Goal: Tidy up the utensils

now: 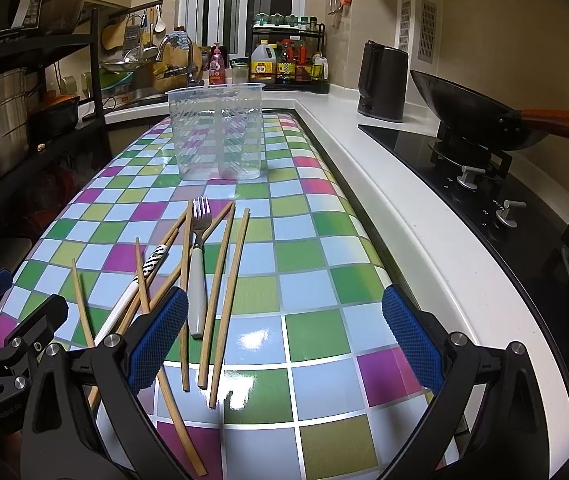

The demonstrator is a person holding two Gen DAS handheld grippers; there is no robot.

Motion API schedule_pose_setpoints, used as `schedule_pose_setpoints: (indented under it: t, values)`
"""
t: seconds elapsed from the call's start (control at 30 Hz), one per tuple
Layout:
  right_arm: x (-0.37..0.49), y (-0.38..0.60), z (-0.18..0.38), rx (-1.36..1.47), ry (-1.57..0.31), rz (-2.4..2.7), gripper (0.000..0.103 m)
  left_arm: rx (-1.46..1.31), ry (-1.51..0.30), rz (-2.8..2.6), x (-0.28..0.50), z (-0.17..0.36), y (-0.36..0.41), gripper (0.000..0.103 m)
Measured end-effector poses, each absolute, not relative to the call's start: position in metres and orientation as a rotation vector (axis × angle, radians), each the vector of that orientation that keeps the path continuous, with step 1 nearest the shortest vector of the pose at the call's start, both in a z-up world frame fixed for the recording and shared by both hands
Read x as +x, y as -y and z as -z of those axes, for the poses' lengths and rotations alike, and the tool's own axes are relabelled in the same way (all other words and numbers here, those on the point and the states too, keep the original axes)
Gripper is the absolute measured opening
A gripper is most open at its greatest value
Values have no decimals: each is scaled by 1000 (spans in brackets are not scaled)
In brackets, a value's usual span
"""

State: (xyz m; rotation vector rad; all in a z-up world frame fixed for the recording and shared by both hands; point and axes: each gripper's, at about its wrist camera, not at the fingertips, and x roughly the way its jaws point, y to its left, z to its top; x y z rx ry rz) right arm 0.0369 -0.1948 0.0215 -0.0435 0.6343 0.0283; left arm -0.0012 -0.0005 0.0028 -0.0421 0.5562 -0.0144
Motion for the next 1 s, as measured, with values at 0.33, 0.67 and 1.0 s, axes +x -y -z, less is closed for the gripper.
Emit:
schedule_pose_setpoints:
  t: [0.33,0.67,1.0]
  values:
    - [37,194,-22,-45,-633,-31,96,-43,-550,16,-2,-5,2,92]
    - [36,194,-22,-47,-632,-32,96,-45,-541,18,-4,-6,2,92]
    - [36,194,-22,-47,-632,-31,96,-44,-540,20,-4,-7,2,92]
